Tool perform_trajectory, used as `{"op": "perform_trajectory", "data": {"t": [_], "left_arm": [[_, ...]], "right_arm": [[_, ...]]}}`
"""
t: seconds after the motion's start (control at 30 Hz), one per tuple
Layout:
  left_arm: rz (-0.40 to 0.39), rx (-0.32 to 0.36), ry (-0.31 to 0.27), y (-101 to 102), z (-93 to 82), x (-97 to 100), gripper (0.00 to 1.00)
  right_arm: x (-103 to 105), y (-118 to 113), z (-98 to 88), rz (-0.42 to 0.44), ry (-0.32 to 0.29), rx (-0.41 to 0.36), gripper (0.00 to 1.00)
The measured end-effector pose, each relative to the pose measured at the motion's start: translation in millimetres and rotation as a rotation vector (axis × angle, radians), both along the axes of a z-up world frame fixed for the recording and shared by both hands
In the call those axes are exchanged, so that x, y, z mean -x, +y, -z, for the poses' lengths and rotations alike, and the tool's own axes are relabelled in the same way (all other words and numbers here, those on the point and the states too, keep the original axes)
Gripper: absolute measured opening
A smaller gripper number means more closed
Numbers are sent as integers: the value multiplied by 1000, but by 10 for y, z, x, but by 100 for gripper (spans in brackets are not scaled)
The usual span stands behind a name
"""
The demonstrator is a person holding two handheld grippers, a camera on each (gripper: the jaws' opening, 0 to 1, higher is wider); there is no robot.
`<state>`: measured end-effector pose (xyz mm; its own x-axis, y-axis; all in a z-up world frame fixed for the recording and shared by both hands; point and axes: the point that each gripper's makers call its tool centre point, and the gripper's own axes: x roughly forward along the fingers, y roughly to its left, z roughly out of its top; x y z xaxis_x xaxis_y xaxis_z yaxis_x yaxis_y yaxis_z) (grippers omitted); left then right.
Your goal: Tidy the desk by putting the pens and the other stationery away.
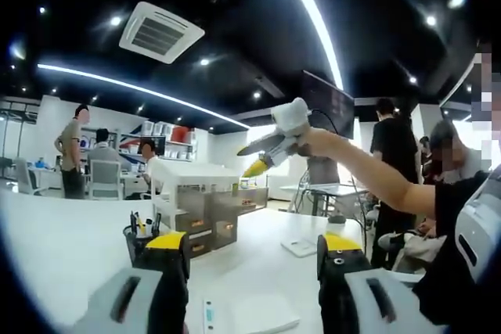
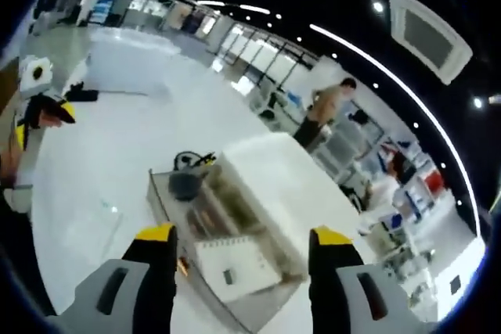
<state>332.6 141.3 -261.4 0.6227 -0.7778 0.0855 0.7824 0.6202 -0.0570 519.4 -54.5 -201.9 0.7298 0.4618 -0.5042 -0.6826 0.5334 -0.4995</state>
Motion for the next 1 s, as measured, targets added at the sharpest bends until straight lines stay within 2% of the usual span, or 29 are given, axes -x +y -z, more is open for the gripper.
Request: {"op": "perform_trajectory", "data": {"t": [0.07,0.17,0.33,0.4,0.57,0.6,0.83,1.0], "left_arm": [[2,0,0,-6,0,4,66],[3,0,-1,-16,0,17,66],[2,1,-2,-17,-6,27,66],[2,1,-3,-12,-15,27,66],[1,2,-2,-17,-14,26,66],[3,0,-1,-34,-5,30,66],[6,-1,3,-43,2,23,66],[8,-2,8,-50,17,13,66]], "right_arm": [[69,15,-31,-14,7,-39,66],[249,31,-129,-44,31,-173,66],[446,-78,-287,-76,19,-279,66],[577,-153,-315,-84,5,-300,65],[671,-257,-337,-83,-14,-317,65],[784,-354,-343,-83,-29,-354,65],[1074,-646,-248,-92,-33,-460,64],[1152,-811,-202,-93,-35,-497,64]]}}
